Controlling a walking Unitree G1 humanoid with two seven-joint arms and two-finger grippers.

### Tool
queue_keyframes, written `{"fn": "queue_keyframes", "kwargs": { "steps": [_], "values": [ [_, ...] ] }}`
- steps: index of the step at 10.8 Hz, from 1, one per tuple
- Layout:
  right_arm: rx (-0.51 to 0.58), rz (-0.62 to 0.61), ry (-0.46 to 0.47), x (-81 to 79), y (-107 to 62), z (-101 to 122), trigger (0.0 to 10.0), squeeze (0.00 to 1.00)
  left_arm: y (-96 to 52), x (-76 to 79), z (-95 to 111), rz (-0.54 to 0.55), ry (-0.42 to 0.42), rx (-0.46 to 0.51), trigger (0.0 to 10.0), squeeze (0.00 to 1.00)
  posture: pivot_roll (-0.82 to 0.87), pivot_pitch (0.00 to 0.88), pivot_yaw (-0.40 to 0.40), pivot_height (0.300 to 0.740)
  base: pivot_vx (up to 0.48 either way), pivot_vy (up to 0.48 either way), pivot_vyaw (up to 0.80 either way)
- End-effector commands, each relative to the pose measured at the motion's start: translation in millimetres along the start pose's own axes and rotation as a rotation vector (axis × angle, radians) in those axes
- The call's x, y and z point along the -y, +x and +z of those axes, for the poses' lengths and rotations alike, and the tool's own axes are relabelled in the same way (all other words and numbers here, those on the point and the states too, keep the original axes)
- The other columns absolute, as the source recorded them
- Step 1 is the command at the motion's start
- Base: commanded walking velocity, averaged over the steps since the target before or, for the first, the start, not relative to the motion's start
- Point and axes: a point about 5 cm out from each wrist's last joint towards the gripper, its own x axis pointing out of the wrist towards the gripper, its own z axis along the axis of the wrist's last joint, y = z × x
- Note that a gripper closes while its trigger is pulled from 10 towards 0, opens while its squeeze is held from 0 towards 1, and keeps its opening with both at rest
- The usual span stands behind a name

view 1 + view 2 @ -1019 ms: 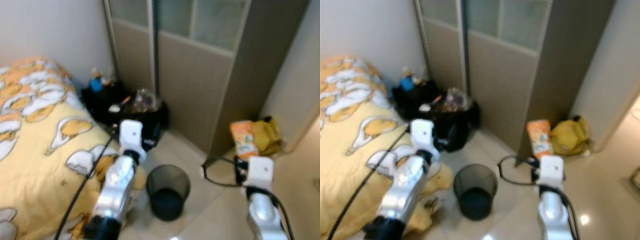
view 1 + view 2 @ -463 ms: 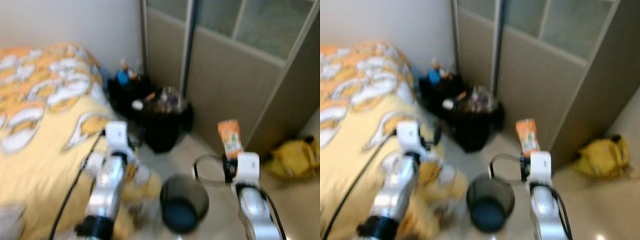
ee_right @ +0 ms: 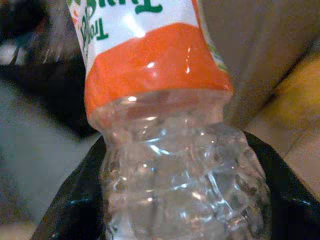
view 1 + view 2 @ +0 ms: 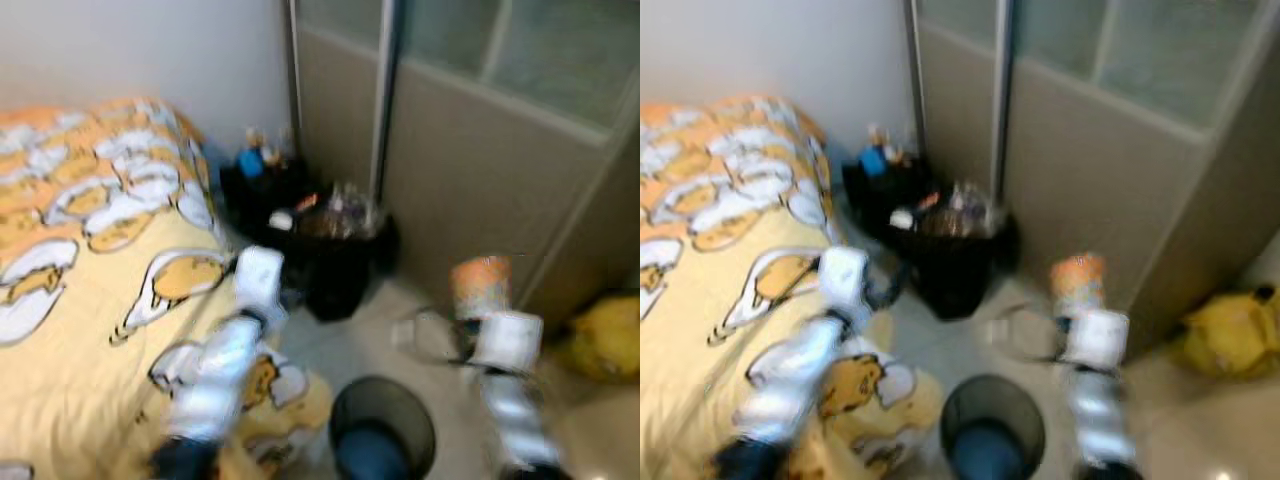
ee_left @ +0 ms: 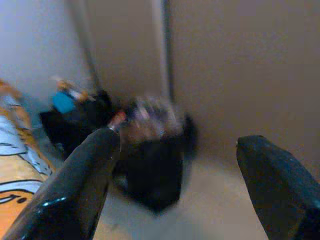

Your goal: Clean up the room

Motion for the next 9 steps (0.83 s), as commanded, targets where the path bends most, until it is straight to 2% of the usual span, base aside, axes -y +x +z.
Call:
{"fn": "queue_keyframes", "kwargs": {
  "steps": [1, 2, 3, 4, 5, 6, 7, 8, 9],
  "values": [
    [-0.036, -0.034, 0.021, 9.7, 1.9, -4, 10.0, 0.00, 3.0, 18.2, 10, -0.129, 0.044, 0.017, 10.0, 0.00, 0.16, 0.161, 0.111, 0.740, 0.000, 0.000, 0.00],
    [-0.050, -0.038, 0.044, 4.8, 4.4, -5, 10.0, 0.00, -10.3, 27.8, 21, -0.278, -0.081, -0.017, 10.0, 0.00, 0.22, 0.230, 0.127, 0.740, 0.000, 0.000, 0.00],
    [-0.069, -0.040, 0.030, 3.0, 7.0, -6, 10.0, 0.00, -20.3, 42.9, 40, -0.401, -0.028, 0.013, 10.0, 0.00, 0.27, 0.271, 0.132, 0.740, 0.000, 0.000, 0.00],
    [-0.106, -0.033, 0.050, 2.3, 9.0, -8, 10.0, 0.00, -31.6, 57.6, 49, -0.459, -0.029, 0.030, 10.0, 0.00, 0.29, 0.285, 0.129, 0.740, 0.000, 0.000, 0.00],
    [-0.157, 0.003, 0.078, -2.5, 10.8, -9, 10.0, 0.00, -42.0, 68.2, 49, -0.517, 0.026, 0.026, 10.0, 0.00, 0.30, 0.290, 0.125, 0.740, 0.000, 0.000, 0.00],
    [-0.211, 0.027, 0.111, -6.0, 11.5, -11, 10.0, 1.00, -52.6, 69.4, 45, -0.512, -0.002, -0.027, 10.0, 0.00, 0.31, 0.294, 0.107, 0.740, 0.000, 0.000, 0.00],
    [-0.214, 0.013, 0.067, -3.3, 12.8, -9, 10.0, 1.00, -52.5, 67.0, 43, -0.493, -0.018, -0.041, 10.0, 0.00, 0.31, 0.291, 0.099, 0.740, 0.000, 0.000, 0.00],
    [-0.168, -0.016, 0.022, 3.8, 16.2, 1, 10.0, 1.00, -50.3, 63.9, 43, -0.453, -0.022, -0.052, 10.0, 0.00, 0.30, 0.286, 0.085, 0.740, 0.000, 0.000, 0.00],
    [-0.134, -0.012, 0.031, 5.5, 18.4, 8, 10.0, 1.00, -48.8, 63.6, 42, -0.447, -0.022, -0.055, 10.0, 0.00, 0.29, 0.281, 0.079, 0.740, 0.000, 0.000, 0.00]
  ]
}}
